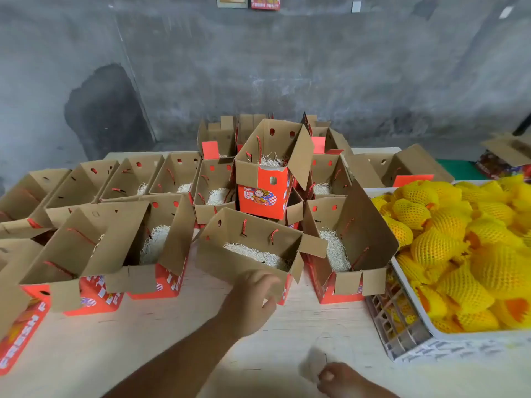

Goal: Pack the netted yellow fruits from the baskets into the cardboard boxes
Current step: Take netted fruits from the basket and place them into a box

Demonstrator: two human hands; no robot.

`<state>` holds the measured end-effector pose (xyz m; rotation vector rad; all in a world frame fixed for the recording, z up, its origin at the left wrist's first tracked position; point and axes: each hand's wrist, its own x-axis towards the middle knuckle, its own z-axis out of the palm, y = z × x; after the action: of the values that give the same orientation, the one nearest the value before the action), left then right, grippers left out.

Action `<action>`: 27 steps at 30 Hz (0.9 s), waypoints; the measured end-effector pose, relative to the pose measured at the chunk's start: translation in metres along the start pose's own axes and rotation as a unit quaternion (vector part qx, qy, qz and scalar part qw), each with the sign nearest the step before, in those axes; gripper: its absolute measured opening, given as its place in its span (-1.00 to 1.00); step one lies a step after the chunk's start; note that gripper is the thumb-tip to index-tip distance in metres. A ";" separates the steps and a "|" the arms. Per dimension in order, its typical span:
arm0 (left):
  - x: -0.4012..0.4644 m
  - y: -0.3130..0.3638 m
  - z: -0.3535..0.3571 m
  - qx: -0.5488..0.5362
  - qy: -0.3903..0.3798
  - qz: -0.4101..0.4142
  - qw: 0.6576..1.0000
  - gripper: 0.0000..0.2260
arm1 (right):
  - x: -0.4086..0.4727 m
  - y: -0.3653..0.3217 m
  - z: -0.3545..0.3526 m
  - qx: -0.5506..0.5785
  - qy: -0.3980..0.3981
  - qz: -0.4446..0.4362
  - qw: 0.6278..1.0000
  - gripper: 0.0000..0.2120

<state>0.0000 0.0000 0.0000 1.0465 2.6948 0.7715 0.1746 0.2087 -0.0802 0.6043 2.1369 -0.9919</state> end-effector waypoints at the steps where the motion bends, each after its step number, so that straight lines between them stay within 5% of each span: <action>1: 0.016 -0.008 -0.004 0.083 0.035 0.027 0.996 -0.54 | 0.008 -0.021 -0.013 0.040 0.036 -0.048 0.997 -0.94; 5: 0.049 -0.025 -0.027 0.291 -0.039 -0.070 0.953 -0.49 | 0.017 -0.093 -0.054 -0.030 0.239 -0.194 0.951 -0.63; 9: 0.044 -0.015 -0.018 0.345 -0.077 -0.015 0.935 -0.76 | 0.026 -0.136 -0.073 -0.206 0.237 -0.199 0.928 -0.40; 12: 0.026 -0.023 -0.002 0.236 -0.094 0.005 0.967 -0.87 | 0.031 -0.132 -0.064 -0.287 0.223 -0.183 0.914 -0.55; 16: -0.012 -0.028 0.003 0.117 -0.070 -0.016 0.991 -0.83 | 0.025 -0.102 -0.056 -0.251 0.222 -0.232 0.913 -0.84; 19: -0.046 -0.044 -0.005 0.161 -0.124 -0.071 0.977 -0.79 | 0.007 -0.060 -0.061 -0.206 0.228 -0.258 0.916 -0.96; 22: -0.071 -0.053 -0.007 0.182 -0.199 -0.051 0.962 -0.78 | -0.017 -0.026 -0.055 -0.191 0.203 -0.248 0.928 -0.94; 27: -0.079 -0.038 0.005 0.117 -0.151 -0.040 0.981 -0.71 | -0.030 -0.038 -0.036 -0.155 0.203 -0.196 0.947 -0.92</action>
<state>0.0380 -0.0743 -0.0270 0.9994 2.5841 0.2584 0.1553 0.2110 -0.0234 0.2423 2.7884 -0.7440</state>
